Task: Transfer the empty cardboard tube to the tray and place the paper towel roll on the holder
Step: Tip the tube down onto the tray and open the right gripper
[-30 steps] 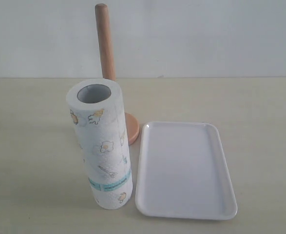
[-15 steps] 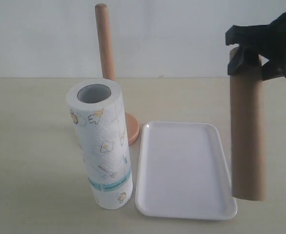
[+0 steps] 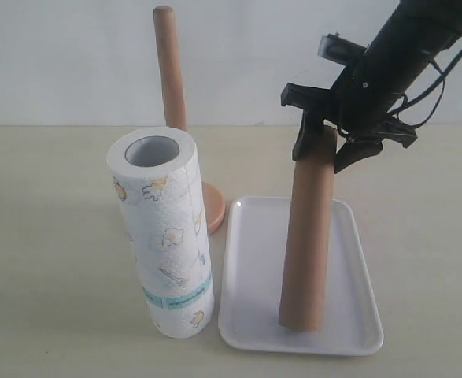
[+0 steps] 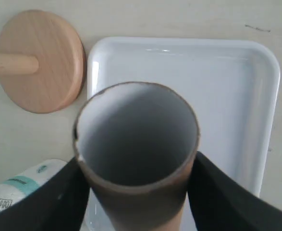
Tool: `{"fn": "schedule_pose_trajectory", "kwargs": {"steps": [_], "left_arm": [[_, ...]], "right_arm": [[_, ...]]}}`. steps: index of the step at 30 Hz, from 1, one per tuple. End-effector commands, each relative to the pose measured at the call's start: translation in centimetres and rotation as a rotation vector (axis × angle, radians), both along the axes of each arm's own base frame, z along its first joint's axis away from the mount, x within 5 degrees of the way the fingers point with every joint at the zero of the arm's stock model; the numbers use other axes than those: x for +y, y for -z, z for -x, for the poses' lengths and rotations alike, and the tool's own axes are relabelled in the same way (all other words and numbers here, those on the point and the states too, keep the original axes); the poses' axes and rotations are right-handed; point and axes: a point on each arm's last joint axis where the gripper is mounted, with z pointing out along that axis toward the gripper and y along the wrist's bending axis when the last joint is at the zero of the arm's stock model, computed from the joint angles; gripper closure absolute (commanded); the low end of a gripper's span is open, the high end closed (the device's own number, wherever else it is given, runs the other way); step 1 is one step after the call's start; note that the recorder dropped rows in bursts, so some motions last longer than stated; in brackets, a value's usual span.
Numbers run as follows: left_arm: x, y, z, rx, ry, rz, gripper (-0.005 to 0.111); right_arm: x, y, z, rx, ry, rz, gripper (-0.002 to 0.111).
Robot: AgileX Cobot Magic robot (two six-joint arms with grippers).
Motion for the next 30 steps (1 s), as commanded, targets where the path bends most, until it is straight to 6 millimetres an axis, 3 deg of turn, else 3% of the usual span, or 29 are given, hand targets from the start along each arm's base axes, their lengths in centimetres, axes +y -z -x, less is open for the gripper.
{"fn": "schedule_pose_trajectory", "kwargs": {"steps": [1, 4, 7, 26, 30], "left_arm": [[0.0, 0.1, 0.0, -0.003, 0.006, 0.005, 0.101], [0.0, 0.1, 0.0, -0.003, 0.006, 0.005, 0.101], [0.0, 0.1, 0.0, -0.003, 0.006, 0.005, 0.101], [0.0, 0.1, 0.0, -0.003, 0.006, 0.005, 0.101], [0.0, 0.1, 0.0, -0.003, 0.006, 0.005, 0.101]], "right_arm": [[0.6, -1.0, -1.6, 0.049, -0.039, 0.002, 0.109], [0.9, -2.4, -2.8, -0.011, -0.029, -0.015, 0.109], [1.0, -2.1, -3.0, -0.008, -0.029, -0.015, 0.109], [1.3, 4.2, -4.6, 0.128, -0.016, 0.039, 0.109], [1.2, 5.5, -4.8, 0.147, -0.015, 0.066, 0.103]]}}
